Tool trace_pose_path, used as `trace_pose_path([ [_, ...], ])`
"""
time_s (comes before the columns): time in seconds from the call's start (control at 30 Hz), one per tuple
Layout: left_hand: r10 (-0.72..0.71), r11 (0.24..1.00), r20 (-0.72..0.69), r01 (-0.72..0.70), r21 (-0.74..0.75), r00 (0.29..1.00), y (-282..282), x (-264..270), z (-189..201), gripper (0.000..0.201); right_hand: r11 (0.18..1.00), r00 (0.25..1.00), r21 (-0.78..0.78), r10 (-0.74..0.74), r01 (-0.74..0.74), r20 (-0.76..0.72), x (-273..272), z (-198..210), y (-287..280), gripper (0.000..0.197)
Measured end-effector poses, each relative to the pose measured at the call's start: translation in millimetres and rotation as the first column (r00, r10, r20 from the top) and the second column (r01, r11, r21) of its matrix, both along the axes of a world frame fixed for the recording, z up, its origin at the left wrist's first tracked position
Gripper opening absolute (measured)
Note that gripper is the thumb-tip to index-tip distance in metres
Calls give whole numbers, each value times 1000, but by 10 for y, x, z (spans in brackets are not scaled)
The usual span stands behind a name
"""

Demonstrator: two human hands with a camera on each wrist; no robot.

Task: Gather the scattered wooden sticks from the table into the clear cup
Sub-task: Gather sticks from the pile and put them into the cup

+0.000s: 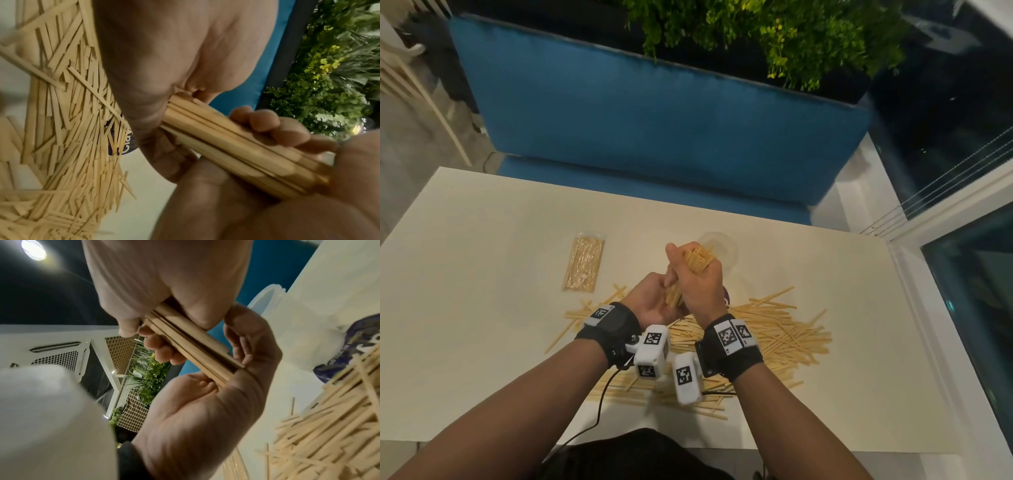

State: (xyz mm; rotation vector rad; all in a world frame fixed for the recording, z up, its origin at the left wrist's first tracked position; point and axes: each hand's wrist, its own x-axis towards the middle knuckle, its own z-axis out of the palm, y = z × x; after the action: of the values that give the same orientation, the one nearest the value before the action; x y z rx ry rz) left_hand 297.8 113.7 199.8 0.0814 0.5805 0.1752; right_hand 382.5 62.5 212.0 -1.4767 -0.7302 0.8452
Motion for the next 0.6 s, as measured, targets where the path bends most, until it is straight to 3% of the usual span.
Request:
trace_pose_path([
  [0.1, -11, 995, 16, 9, 104, 1000, -13, 22, 72, 61, 994, 996, -109, 16, -6, 89, 4, -109, 7, 52],
  [0.2, -21, 987, -70, 32, 159, 997, 8, 33, 31, 57, 980, 986, -194, -3, 37, 169, 19, -222, 8, 53],
  [0.3, -94, 968, -208, 139, 211, 974, 16, 27, -96, 33, 961, 990, -270, -23, 59, 136, 72, -267, 29, 48],
  [0.4, -88, 932, -336, 197, 305, 938, -19, 31, -215, 38, 954, 996, -298, -17, 41, 84, 119, -229, 46, 34],
  [0.53, -44, 910, -375, 192, 368, 926, 6, 22, -209, 37, 931, 992, -349, -74, 104, 100, 124, -140, 42, 34],
  [0.6, -48, 904, -390, 206, 375, 920, 60, 18, -252, 36, 940, 982, -302, -117, 156, 146, 121, -112, 22, 32],
])
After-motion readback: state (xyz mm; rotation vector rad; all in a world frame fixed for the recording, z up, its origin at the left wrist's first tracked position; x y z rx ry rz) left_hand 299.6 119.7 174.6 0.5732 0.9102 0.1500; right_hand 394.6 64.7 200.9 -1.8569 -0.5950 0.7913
